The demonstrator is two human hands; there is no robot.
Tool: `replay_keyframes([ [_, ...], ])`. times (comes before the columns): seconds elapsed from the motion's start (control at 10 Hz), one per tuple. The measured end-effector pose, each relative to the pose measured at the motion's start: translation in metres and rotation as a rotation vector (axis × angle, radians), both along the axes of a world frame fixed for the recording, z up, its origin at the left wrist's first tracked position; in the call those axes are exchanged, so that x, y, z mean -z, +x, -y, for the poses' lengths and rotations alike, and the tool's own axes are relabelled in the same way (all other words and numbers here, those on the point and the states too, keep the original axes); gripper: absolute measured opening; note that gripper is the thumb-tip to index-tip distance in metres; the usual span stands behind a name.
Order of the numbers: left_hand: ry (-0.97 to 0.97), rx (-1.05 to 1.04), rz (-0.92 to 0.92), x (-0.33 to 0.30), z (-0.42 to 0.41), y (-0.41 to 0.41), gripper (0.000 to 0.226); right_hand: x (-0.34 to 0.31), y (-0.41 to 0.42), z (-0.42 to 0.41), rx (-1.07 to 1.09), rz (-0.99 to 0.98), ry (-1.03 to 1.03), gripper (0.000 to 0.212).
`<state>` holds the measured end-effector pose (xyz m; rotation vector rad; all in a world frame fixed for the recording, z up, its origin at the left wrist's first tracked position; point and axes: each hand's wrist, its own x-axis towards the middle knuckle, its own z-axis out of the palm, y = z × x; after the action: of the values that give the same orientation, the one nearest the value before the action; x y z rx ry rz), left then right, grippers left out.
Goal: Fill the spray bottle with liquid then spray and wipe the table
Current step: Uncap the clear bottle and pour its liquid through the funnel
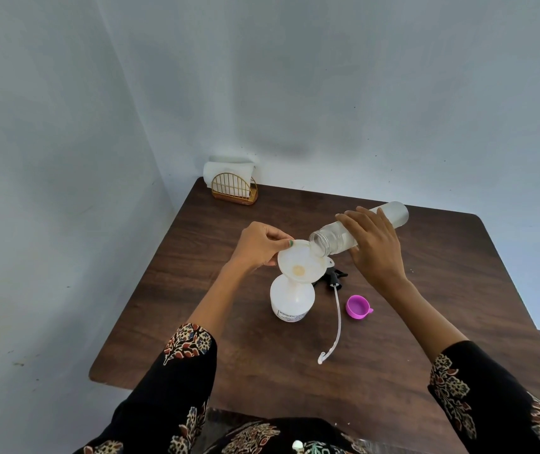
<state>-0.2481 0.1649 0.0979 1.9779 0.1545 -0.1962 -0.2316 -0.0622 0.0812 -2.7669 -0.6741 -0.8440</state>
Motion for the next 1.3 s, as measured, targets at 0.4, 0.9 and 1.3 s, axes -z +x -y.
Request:
replay_keyframes([
  [0.4, 0.007, 0.003, -0.001, -0.0008, 0.001, 0.0004, 0.018, -0.0032, -0.0006, -0.0009, -0.001, -0.009, -0.002, 0.064],
  [0.9, -0.043, 0.001, -0.006, -0.0012, -0.0013, -0.0003, 0.015, -0.0042, -0.0014, -0.0017, -0.001, -0.008, 0.009, 0.061],
  [1.3, -0.031, 0.007, -0.008, -0.0008, -0.0011, -0.0005, 0.017, 0.0, 0.0022, -0.0019, 0.012, -0.001, -0.006, 0.064],
])
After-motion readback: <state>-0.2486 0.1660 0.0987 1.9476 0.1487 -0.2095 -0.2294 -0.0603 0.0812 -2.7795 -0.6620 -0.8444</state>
